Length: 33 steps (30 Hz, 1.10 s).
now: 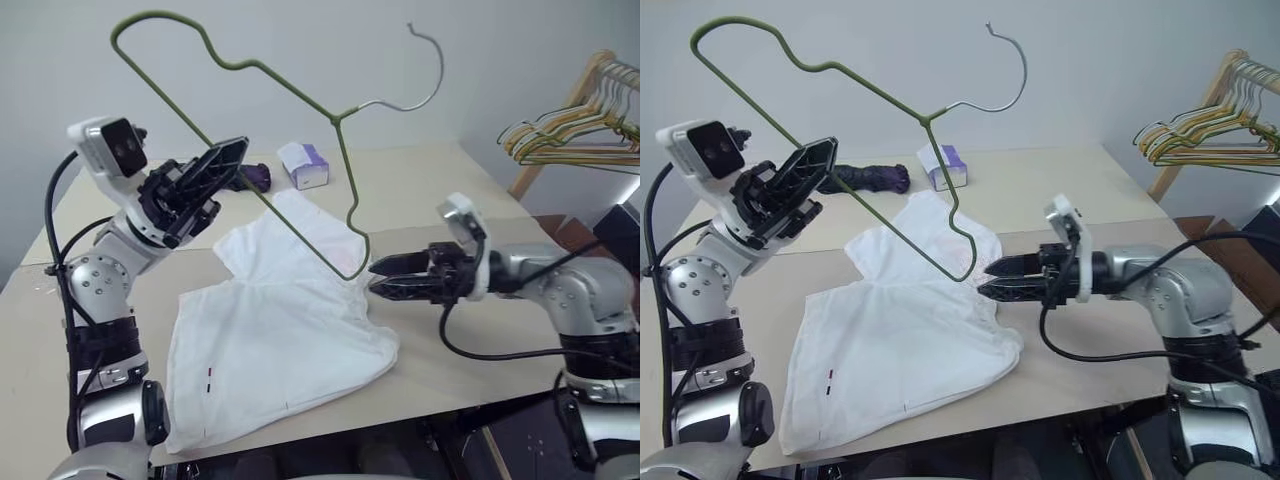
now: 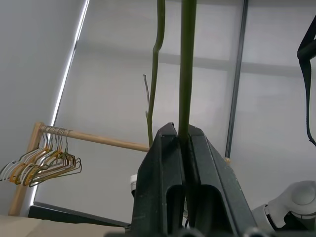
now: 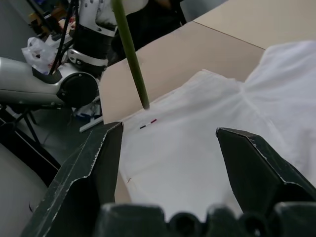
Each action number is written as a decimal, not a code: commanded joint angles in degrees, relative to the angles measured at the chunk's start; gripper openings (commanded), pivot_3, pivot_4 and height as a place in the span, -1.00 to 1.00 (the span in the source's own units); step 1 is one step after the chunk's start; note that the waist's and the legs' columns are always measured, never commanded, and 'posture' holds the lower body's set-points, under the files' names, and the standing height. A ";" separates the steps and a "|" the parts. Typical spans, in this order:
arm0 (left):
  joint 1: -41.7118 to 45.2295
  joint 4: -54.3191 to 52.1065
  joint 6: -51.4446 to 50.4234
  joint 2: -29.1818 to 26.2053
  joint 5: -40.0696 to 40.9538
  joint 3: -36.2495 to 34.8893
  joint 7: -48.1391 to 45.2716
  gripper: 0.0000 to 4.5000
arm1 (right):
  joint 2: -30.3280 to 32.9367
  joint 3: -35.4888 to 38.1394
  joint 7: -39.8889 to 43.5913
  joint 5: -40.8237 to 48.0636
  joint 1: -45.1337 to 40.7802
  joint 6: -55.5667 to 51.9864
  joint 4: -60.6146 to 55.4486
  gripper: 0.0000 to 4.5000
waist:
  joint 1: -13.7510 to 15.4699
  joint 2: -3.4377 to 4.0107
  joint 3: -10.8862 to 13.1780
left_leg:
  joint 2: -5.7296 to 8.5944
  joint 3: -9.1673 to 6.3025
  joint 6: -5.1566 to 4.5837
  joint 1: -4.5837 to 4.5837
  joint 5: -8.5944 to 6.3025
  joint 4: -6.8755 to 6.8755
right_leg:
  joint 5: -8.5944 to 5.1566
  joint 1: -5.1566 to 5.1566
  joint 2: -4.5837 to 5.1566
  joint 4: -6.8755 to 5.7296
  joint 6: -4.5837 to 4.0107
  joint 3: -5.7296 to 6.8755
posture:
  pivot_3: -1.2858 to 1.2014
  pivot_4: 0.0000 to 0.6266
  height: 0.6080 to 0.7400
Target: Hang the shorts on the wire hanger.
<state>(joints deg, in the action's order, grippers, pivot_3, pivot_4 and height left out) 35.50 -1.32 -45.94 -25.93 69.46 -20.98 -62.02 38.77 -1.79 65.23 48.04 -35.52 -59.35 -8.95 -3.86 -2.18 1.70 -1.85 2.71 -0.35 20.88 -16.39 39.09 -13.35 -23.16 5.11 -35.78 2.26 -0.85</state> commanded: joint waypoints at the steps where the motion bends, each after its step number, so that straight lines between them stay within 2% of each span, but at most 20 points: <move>1: 0.57 -0.83 2.02 0.71 -0.60 0.58 -0.89 -1.00 | -1.03 -0.51 -0.49 0.75 -3.51 -0.75 -0.43 0.59 | 0.06 0.00 0.00 | 0.00 -0.04 0.00 0.07 0.00 0.03 | 0.01 -0.03 0.00 0.00 0.01 0.03 | -0.02 -1.00 1.00; 10: 0.23 -1.11 3.61 1.95 -2.23 1.93 -1.68 -1.00 | -1.65 -3.75 -0.03 0.55 -6.61 -2.27 -0.07 0.59 | -0.09 0.00 0.00 | 0.00 -0.05 0.00 0.12 0.00 0.04 | 0.01 -0.08 -0.01 0.00 0.00 0.07 | -0.03 -1.00 1.00; 12: 0.17 -1.20 3.70 1.98 -2.33 2.04 -1.71 -1.00 | -2.02 -3.42 -0.39 0.81 -6.87 -2.64 0.34 0.43 | -0.10 0.00 0.00 | -0.01 -0.05 0.00 0.12 0.00 0.04 | 0.01 -0.08 -0.01 -0.01 0.00 0.07 | -0.03 -1.00 1.00; 14: 0.09 -1.30 3.60 1.97 -2.26 2.07 -1.73 -1.00 | -2.19 -3.21 -0.79 0.59 -6.95 -2.52 0.51 0.17 | -0.11 0.00 0.00 | -0.01 -0.05 0.00 0.12 0.00 0.04 | 0.01 -0.08 -0.01 -0.01 0.00 0.07 | -0.03 -1.00 1.00; 17: -0.04 -1.30 3.36 1.69 -2.20 2.11 -2.08 -1.00 | -2.40 -3.06 -1.89 0.30 -7.36 -3.10 1.29 -0.29 | -0.17 0.00 0.00 | -0.01 -0.05 0.00 0.12 0.00 0.04 | 0.02 -0.08 -0.01 -0.02 0.00 0.07 | -0.03 -1.00 1.00; 19: -0.08 -1.23 3.42 1.64 -2.35 2.15 -2.20 -1.00 | -2.31 -3.12 -1.93 0.31 -7.32 -2.79 1.17 -0.68 | -0.15 0.00 0.00 | -0.01 -0.05 0.00 0.12 0.00 0.04 | 0.02 -0.08 -0.01 -0.02 0.00 0.07 | -0.03 -1.00 1.00; 20: -0.16 -1.24 3.99 1.80 -2.94 2.24 -2.10 -1.00 | -2.38 -3.08 -1.95 0.43 -7.26 -2.70 1.13 -0.74 | -0.15 0.00 0.00 | -0.01 -0.06 0.00 0.12 0.00 0.04 | 0.02 -0.08 -0.02 -0.02 0.00 0.07 | -0.03 -1.00 1.00; 22: -0.45 -1.22 5.03 2.10 -4.08 2.54 -2.03 -1.00 | -2.61 -2.93 -2.31 0.58 -7.07 -2.77 0.94 -0.99 | -0.19 0.00 0.00 | -0.01 -0.06 0.00 0.12 0.00 0.04 | 0.02 -0.09 -0.02 -0.02 0.00 0.07 | -0.03 -1.00 1.00; 24: -0.84 -1.57 6.36 2.45 -5.65 3.02 -1.24 -1.00 | -2.84 -2.75 -2.73 0.62 -6.78 -2.80 0.53 -0.99 | -0.16 0.00 0.00 | -0.02 -0.06 0.00 0.12 0.00 0.04 | 0.02 -0.08 -0.02 -0.02 0.00 0.07 | -0.03 -1.00 1.00; 29: -1.78 -0.80 6.30 1.40 -10.15 6.22 0.21 -0.40 | -5.67 1.69 -8.23 3.06 -5.71 -4.17 0.51 -1.00 | -0.13 0.00 0.00 | 0.00 -0.05 0.00 0.12 0.01 0.06 | 0.03 -0.08 0.00 -0.06 0.00 0.06 | -0.04 -1.00 1.00; 33: -4.51 -0.86 5.97 -3.19 -18.40 11.09 2.28 0.16 | -5.00 7.16 -12.66 5.80 -3.24 -7.10 -0.55 -1.00 | -0.14 0.01 0.00 | 0.00 -0.05 0.01 0.14 0.01 0.06 | 0.03 -0.08 0.00 -0.07 0.00 0.07 | -0.05 -1.00 1.00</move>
<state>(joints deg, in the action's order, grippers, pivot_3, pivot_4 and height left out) 31.01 -1.33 -40.12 -27.57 53.91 -10.91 -60.61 32.57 1.40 53.89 51.35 -38.99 -65.38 -8.34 -4.01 -2.18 1.70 -1.85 2.67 -0.34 21.02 -16.39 39.16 -13.33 -23.25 5.11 -35.83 2.26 -0.78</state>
